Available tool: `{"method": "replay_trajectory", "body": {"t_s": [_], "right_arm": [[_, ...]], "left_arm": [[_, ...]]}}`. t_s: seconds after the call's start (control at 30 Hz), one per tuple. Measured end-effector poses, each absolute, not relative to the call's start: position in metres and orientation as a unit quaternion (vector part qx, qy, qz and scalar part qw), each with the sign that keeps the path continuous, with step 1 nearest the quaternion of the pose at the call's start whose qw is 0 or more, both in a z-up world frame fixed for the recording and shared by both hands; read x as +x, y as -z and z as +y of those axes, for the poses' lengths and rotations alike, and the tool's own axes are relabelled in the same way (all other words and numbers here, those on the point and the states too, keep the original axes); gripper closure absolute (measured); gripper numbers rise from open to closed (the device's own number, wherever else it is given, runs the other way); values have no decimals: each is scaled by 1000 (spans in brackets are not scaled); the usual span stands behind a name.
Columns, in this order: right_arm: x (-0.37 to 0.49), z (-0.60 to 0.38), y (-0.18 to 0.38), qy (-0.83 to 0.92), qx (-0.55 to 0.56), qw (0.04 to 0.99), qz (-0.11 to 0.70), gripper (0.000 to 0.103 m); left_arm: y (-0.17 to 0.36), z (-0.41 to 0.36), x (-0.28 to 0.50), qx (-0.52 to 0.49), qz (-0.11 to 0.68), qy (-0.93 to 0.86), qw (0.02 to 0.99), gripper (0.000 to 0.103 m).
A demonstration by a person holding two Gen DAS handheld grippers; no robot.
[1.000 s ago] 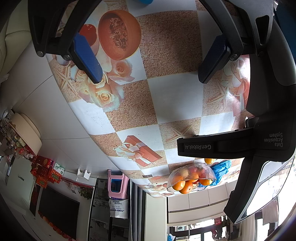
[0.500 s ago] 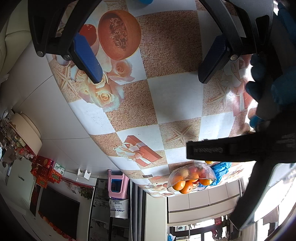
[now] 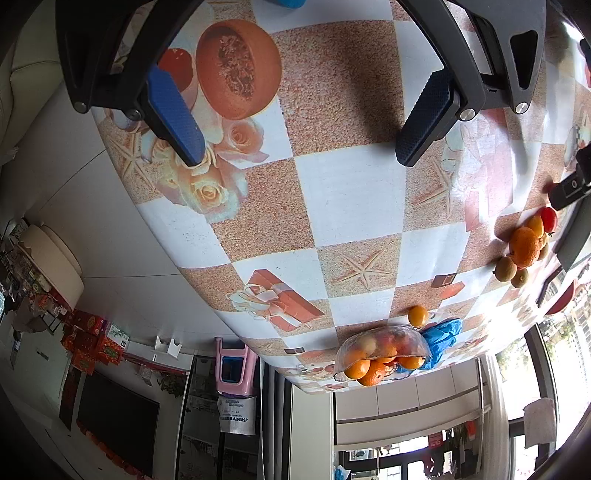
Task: Organize fruits
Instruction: 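Grasp a red tomato with the left gripper while the right gripper grasps an orange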
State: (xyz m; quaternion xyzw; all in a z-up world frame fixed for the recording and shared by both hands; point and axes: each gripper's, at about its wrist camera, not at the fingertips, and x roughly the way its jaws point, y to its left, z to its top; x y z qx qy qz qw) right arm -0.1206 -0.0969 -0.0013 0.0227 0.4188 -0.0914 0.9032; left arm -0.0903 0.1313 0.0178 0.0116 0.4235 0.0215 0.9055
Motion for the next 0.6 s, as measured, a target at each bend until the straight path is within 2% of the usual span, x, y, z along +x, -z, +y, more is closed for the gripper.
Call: {"method": "replay_trajectory", "body": {"t_s": [0.13,0.43,0.5,0.57,0.6], "right_arm": [[-121,-97,1,91,23,903,419,0],[-121,-97,1,91,23,903,419,0],[-121,-97,1,91,23,903,419,0],[-120,-97,1,91,23,903,419,0],[-120,-97,1,91,22,903,420,0]], "left_arm": [[2,139,-82,-10,460,-12,888,0],[0,138,-80,-9,479,-4,878,0],[-1,138,-82,-10,475,-1,880,7],[-6,136,-86,-9,465,1,885,34],[-7,135,-86,-9,465,4,885,39]]}}
